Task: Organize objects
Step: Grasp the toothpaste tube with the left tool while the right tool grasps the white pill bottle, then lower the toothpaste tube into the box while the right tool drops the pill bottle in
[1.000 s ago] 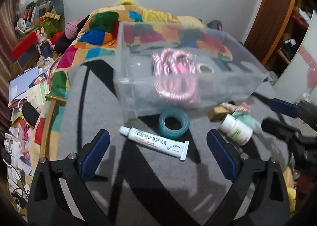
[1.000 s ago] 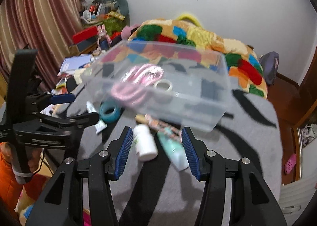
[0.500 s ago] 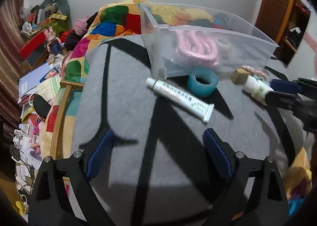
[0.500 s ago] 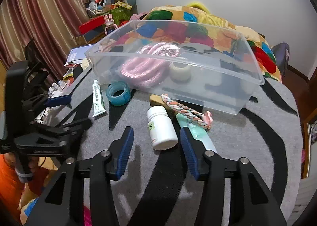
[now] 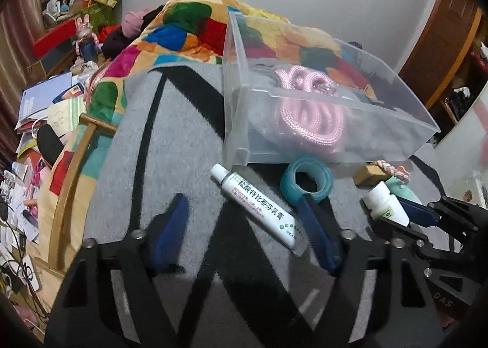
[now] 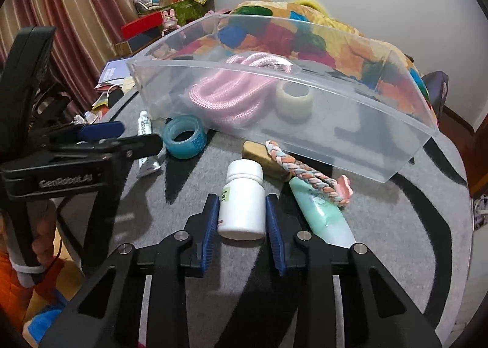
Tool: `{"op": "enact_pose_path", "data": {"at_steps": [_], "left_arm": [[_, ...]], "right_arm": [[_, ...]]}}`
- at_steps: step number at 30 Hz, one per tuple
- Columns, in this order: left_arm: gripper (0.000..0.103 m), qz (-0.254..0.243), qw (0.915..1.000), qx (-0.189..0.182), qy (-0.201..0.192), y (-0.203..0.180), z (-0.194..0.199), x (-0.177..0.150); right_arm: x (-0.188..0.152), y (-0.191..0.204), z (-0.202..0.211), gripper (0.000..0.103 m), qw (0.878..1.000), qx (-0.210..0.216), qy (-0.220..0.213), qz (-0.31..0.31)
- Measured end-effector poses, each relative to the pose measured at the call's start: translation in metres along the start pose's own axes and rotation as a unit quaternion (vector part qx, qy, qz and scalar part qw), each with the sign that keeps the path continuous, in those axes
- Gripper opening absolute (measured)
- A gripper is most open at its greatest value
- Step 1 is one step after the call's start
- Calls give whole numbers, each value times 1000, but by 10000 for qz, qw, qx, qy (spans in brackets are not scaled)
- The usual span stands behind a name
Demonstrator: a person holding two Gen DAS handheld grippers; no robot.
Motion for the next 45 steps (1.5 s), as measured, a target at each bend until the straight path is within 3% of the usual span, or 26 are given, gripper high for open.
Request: {"op": "enact_pose_path", "data": {"at_steps": [3,6,11,21,31,38,43,45], "left_arm": [[32,-95,9999,36,-84,4,5,-3],[18,-65,9998,-145,-93,9,12,-8],[12,-355,9992,-91,-150,5,23,-17],[12,-659,9958,-336,-538,-20,61,-10],[11,-773,9884,-637,-1141,-41,94,35],[11,-833,9874,-652,-1173,-48,76,71],[12,-860,9895,-580,-1007,-47,50,89],[12,-884,9907,-472,-921,-46,37,93]], "right_arm": [[-1,-1,1,28,10000,-20,-60,-17],[0,0,5,28,9999,6,-127,-68],[2,2,20,27,9994,1,-319,-98],[19,4,58,27,9964,44,-820,-189],[56,-10,86,27,9903,-211,-1336,-313],[88,-33,82,27,9866,-517,-1468,-488],[100,-52,62,27,9875,-656,-1303,-590],[105,-66,39,27,9898,-679,-1046,-688]]}}
Point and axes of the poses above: each gripper's, at about its wrist camera, not at the fingertips, and z roughly against the way its jaws point, y to its left, x to its top, the point moved 6 cm from there along -z, roughly the way its jaws point, and after that the axes turned 7 degrees about -y, right-handed, at the moved point
